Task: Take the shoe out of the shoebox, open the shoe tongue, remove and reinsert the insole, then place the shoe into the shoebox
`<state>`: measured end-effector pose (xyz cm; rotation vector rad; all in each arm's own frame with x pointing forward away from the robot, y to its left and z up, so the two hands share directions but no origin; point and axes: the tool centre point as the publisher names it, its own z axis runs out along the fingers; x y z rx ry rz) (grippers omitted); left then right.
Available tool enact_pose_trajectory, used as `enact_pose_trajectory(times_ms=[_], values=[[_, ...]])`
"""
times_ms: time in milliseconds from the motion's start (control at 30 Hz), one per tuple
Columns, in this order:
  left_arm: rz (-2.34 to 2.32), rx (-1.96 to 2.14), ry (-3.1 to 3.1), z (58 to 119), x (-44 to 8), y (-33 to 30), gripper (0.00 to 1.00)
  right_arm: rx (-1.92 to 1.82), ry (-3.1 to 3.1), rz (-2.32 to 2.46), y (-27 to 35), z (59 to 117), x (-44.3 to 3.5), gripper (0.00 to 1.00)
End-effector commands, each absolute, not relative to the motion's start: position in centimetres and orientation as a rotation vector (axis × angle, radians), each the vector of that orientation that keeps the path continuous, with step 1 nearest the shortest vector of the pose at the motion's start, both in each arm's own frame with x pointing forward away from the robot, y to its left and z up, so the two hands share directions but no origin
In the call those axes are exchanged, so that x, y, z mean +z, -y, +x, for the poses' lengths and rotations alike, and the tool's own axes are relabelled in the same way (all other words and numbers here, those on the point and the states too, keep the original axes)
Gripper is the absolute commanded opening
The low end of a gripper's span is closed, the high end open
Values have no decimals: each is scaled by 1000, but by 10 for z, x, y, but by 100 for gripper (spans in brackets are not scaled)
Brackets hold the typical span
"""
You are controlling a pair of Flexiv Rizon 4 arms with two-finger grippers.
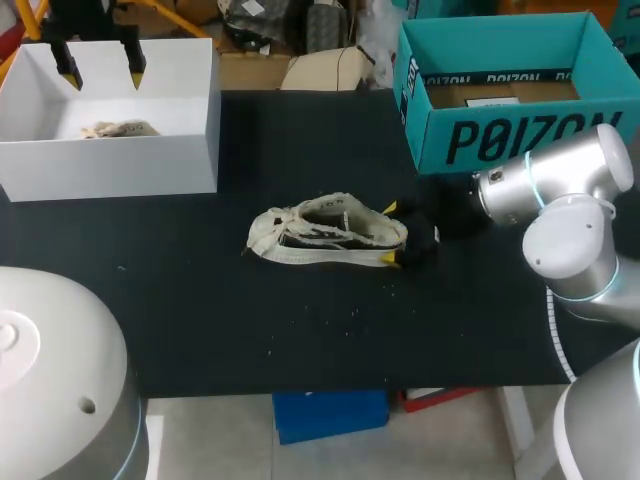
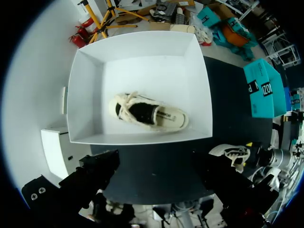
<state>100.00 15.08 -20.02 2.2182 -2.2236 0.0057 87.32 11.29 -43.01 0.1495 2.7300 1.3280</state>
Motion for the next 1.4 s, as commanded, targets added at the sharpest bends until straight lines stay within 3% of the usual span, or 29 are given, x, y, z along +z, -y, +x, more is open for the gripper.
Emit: enact_pose_trajectory(times_ms=[33,300,333,367,567,867,1267,1400], values=[[2220,2,2222,1000,-200,-150,100,1332,-2729,157,-115,875,-435,100],[2220,2,2222,1000,-200,-150,100,1344,-2743,172,-113,873,-440,100],[2220,2,2222,1000,-200,-150,100,1350,-2744,170,-114,873,-441,65],[2220,2,2222,1000,-200,-150,100,1351,-2749,169,-114,873,-441,0],[2220,2,2222,1000,-200,-150,100,1351,-2749,169,-114,873,-441,0],[2211,-6,2385,970,-177,-88,100,1351,-2749,169,-114,873,-441,0],[2117,-7,2414,930,-212,18,100,1351,-2749,169,-114,873,-441,0],[1889,-68,2556,917,-222,45,100,1351,-2749,169,-114,873,-441,0]])
